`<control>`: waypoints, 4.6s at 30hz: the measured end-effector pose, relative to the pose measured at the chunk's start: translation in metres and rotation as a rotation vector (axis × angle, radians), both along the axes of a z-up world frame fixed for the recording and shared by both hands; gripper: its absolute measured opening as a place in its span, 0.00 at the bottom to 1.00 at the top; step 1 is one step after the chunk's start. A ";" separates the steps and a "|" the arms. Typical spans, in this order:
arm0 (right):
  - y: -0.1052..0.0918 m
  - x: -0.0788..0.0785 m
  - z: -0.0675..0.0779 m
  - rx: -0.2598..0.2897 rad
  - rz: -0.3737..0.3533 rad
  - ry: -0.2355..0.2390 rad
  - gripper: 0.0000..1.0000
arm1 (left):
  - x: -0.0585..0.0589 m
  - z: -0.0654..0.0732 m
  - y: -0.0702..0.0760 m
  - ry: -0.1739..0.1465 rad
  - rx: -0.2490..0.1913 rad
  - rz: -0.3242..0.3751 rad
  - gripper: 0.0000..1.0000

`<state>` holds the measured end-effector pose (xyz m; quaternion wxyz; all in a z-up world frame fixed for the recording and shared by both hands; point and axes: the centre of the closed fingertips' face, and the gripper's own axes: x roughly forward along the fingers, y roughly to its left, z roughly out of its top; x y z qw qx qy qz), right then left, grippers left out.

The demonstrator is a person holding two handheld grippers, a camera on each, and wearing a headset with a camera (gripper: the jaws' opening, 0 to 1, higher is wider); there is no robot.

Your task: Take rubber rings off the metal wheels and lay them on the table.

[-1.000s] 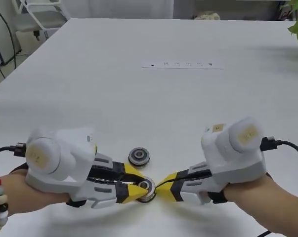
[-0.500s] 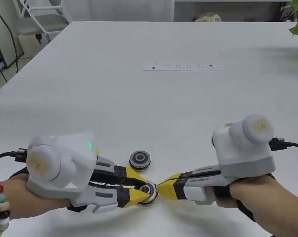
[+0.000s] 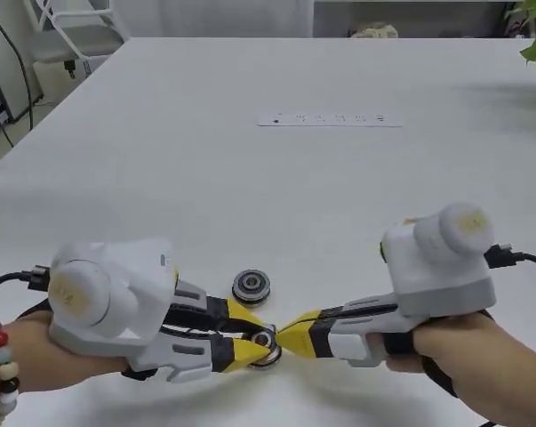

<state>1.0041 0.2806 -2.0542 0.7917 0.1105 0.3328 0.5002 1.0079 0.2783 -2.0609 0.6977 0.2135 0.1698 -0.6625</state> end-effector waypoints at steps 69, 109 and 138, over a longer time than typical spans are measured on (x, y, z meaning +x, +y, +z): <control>-0.025 0.024 0.031 -0.033 -0.103 -0.076 0.00 | -0.003 0.092 0.097 -0.002 -0.102 0.189 0.81; 0.055 0.023 -0.008 -0.308 0.192 -0.045 0.00 | -0.021 0.072 0.116 0.074 -0.121 0.297 0.85; 0.045 0.042 0.005 -0.292 0.104 -0.075 0.00 | -0.020 0.076 0.115 0.052 -0.129 0.281 0.84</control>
